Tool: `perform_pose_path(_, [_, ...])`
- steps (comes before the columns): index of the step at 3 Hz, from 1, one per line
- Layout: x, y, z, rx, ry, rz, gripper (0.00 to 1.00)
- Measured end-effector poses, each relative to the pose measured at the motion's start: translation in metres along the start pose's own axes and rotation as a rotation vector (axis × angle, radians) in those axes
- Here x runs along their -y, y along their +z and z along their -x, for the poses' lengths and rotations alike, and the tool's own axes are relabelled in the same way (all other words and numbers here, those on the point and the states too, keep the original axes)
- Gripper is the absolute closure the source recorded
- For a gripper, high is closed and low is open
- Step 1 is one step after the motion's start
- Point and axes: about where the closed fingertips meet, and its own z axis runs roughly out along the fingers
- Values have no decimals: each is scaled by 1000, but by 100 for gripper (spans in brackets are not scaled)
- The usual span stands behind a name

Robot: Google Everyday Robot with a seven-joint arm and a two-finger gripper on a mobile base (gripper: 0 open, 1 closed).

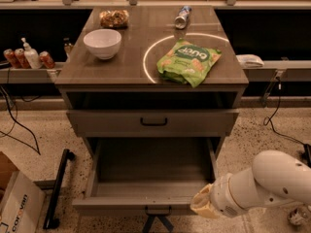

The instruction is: Close middle drawer

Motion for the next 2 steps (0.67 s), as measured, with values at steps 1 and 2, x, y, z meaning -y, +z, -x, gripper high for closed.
perform_pose_path(1, [2, 37, -32, 19, 62, 27, 100])
perform_pose_path(2, [6, 76, -65, 16, 125, 73, 100])
